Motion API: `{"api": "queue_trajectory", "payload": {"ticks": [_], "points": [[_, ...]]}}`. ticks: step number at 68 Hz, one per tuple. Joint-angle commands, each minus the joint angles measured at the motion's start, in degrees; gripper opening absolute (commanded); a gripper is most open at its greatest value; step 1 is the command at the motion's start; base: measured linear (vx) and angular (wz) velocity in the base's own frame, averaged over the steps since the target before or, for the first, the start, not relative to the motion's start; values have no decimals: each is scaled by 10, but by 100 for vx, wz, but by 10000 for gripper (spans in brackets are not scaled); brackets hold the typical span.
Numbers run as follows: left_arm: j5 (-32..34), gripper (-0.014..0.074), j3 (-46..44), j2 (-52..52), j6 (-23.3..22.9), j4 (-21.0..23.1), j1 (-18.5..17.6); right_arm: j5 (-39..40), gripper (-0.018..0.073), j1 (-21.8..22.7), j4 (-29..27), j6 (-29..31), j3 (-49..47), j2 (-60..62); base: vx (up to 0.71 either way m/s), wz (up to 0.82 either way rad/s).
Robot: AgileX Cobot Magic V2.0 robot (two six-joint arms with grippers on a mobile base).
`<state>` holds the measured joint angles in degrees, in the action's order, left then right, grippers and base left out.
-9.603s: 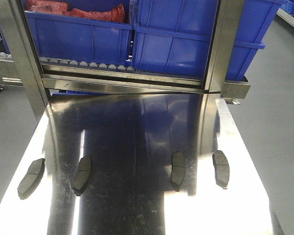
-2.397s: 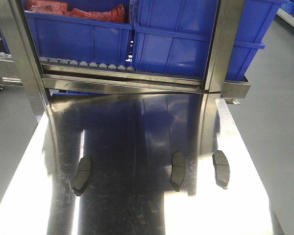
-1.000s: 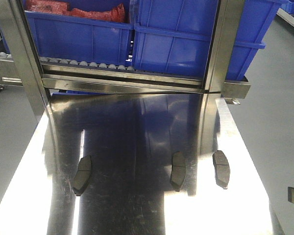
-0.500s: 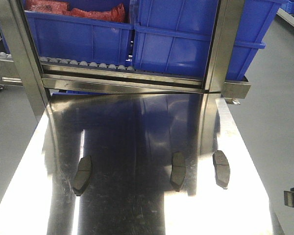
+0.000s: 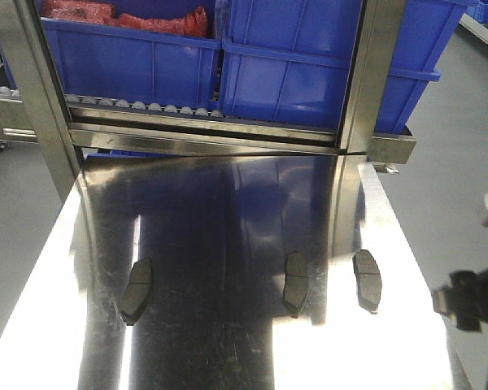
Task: Move and align brake pads A on conveyor
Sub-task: 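Lower the right gripper over the brake pad nearest it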
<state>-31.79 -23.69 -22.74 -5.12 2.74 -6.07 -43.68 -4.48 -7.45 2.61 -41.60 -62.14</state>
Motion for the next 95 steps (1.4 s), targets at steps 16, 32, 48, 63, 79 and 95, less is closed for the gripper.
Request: {"api": "queue_trajectory", "payload": {"ticks": [16, 32, 48, 63, 79, 95], "points": [[51, -6, -16, -3, -4, 4, -2, -13, 524, -65, 36, -92, -161, -175, 0, 0], [51, -6, -16, -3, -4, 4, -2, -51, 524, -65, 54, -98, -251, -289, 0, 0], [51, -6, -16, -3, -4, 4, -2, -82, 524, -65, 74, -100, -321, -378, 0, 0], [51, -6, -16, -3, -4, 4, -2, -95, 524, -65, 74, -100, -360, -430, 0, 0], [51, -6, -16, -3, -4, 4, -2, -98, 524, -65, 74, -100, -372, -468, 0, 0], [51, -6, -16, -3, -4, 4, -2, -96, 494, -65, 74, -103, -372, -492, 0, 0]]}}
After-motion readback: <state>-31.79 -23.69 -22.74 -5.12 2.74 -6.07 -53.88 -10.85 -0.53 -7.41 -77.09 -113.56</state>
